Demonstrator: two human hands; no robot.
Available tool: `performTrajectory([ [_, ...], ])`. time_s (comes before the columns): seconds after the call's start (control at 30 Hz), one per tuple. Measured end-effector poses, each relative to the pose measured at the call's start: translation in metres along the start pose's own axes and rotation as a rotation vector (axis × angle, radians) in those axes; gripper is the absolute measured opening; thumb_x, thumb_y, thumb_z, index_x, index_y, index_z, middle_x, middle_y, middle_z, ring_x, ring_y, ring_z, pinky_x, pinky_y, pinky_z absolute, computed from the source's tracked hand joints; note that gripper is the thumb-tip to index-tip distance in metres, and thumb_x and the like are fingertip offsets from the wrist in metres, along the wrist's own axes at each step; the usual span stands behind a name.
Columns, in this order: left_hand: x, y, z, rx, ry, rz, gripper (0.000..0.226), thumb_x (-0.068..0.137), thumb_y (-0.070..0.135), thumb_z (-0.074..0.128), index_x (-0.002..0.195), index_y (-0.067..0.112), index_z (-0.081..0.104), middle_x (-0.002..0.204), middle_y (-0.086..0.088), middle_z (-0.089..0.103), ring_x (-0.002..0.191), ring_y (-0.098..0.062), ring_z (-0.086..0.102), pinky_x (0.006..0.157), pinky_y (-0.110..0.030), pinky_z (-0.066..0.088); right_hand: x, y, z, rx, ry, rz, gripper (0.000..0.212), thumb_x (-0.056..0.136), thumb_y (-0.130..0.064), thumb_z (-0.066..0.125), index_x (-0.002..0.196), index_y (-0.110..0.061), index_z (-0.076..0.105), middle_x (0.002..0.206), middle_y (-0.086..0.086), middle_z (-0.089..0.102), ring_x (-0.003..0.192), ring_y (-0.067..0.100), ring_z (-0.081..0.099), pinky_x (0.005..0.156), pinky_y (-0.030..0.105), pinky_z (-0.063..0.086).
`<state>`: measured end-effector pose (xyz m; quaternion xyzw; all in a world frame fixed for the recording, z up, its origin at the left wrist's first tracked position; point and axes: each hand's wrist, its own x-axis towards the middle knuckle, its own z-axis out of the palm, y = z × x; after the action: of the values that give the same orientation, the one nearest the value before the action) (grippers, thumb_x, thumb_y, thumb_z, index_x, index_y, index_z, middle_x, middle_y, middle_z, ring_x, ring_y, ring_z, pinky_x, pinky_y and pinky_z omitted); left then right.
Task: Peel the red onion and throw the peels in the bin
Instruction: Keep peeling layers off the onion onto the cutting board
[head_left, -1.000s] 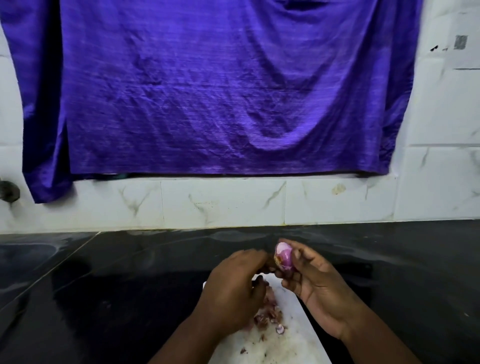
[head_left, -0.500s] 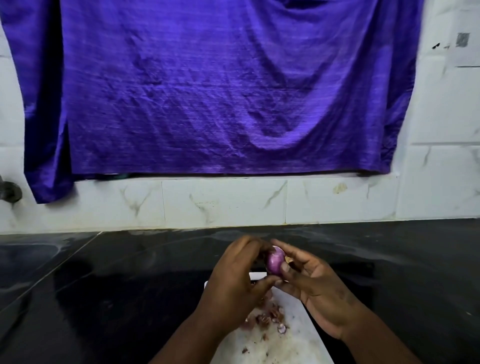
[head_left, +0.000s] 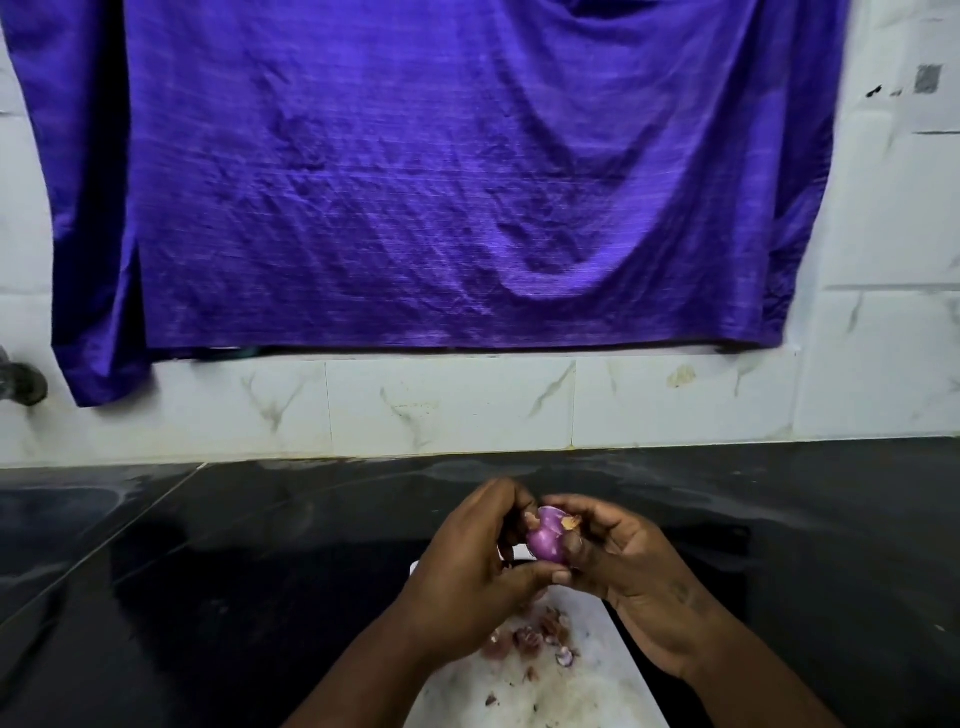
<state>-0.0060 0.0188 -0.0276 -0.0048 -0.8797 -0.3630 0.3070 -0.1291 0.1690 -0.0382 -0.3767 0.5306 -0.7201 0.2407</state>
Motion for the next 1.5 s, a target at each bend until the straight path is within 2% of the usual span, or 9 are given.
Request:
performTrajectory([
  [0.2,-0.001,0.003,0.001,-0.013,-0.008,-0.009,0.038,0.087,0.025,0.084,0.091,0.04,0.05,0.096,0.016,0.059,0.085,0.003,0.055,0.069,-0.011,0.045,0.0,-0.001,0.002,0.014,-0.009,-0.001,0.072,0.055,-0.049,0.096,0.117,-0.017,0.075,0.119,0.015,0.075,0.107,0.033,0.073,0.082,0.039,0.061],
  [0.37,0.003,-0.001,0.005,0.005,0.155,0.039,0.034,0.092,0.023,0.08,0.087,0.038,0.049,0.089,0.021,0.056,0.076,-0.002,0.051,0.064,-0.016,0.044,0.001,-0.001,-0.002,0.127,0.065,-0.021,0.08,0.045,-0.048,0.1,0.111,-0.011,0.075,0.114,0.012,0.077,0.094,0.019,0.075,0.072,0.027,0.061],
  [0.47,0.002,-0.004,0.0,0.006,0.158,0.036,0.048,0.083,0.037,0.087,0.114,0.052,0.053,0.116,0.031,0.055,0.108,0.006,0.058,0.084,-0.012,0.051,0.002,0.0,-0.001,0.067,0.068,-0.031,0.077,0.045,-0.051,0.099,0.109,-0.013,0.076,0.112,0.014,0.077,0.093,0.022,0.076,0.072,0.03,0.061],
  [0.57,0.001,-0.004,0.0,0.074,0.052,0.138,0.064,0.085,0.04,0.085,0.138,0.053,0.052,0.139,0.035,0.044,0.135,0.004,0.048,0.102,-0.01,0.046,0.003,0.002,0.0,0.017,0.101,-0.031,0.076,0.045,-0.051,0.099,0.107,-0.013,0.076,0.114,0.02,0.075,0.097,0.028,0.075,0.073,0.037,0.061],
  [0.77,0.003,-0.008,0.003,0.104,0.13,0.211,0.032,0.088,0.03,0.085,0.115,0.031,0.067,0.115,0.023,0.059,0.108,-0.01,0.064,0.088,-0.03,0.059,0.003,0.001,-0.001,0.085,0.069,-0.01,0.075,0.058,-0.053,0.093,0.116,-0.009,0.073,0.119,0.019,0.074,0.108,0.035,0.072,0.082,0.039,0.062],
  [0.9,0.003,-0.007,0.001,0.107,0.091,0.19,0.035,0.085,0.026,0.087,0.105,0.035,0.06,0.108,0.022,0.057,0.102,-0.01,0.062,0.083,-0.017,0.053,0.002,0.0,-0.002,0.044,0.082,0.008,0.053,0.074,-0.037,0.084,0.117,-0.007,0.072,0.117,0.019,0.075,0.105,0.037,0.073,0.086,0.047,0.063],
  [1.0,0.002,-0.009,-0.001,0.14,0.015,0.145,0.039,0.086,0.027,0.085,0.102,0.042,0.053,0.105,0.022,0.054,0.099,-0.01,0.057,0.078,-0.022,0.051,0.0,-0.001,-0.001,-0.007,0.086,0.035,0.039,0.08,-0.025,0.074,0.115,-0.008,0.073,0.113,0.018,0.077,0.1,0.035,0.075,0.087,0.049,0.062],
  [1.23,0.0,-0.004,-0.002,0.209,-0.08,0.135,0.045,0.091,0.027,0.079,0.094,0.05,0.041,0.1,0.031,0.047,0.096,0.006,0.047,0.073,-0.007,0.036,0.0,-0.003,0.002,-0.022,0.083,0.047,0.039,0.076,-0.032,0.077,0.109,-0.011,0.077,0.11,0.019,0.077,0.095,0.035,0.075,0.093,0.059,0.057],
  [1.5,0.002,-0.005,0.002,0.243,-0.006,0.217,0.042,0.09,0.016,0.077,0.085,0.04,0.044,0.09,0.028,0.048,0.087,0.0,0.048,0.068,-0.01,0.034,0.002,-0.002,0.001,0.061,0.132,0.078,0.04,0.076,-0.036,0.076,0.105,-0.009,0.077,0.108,0.026,0.075,0.093,0.033,0.07,0.085,0.042,0.058],
])
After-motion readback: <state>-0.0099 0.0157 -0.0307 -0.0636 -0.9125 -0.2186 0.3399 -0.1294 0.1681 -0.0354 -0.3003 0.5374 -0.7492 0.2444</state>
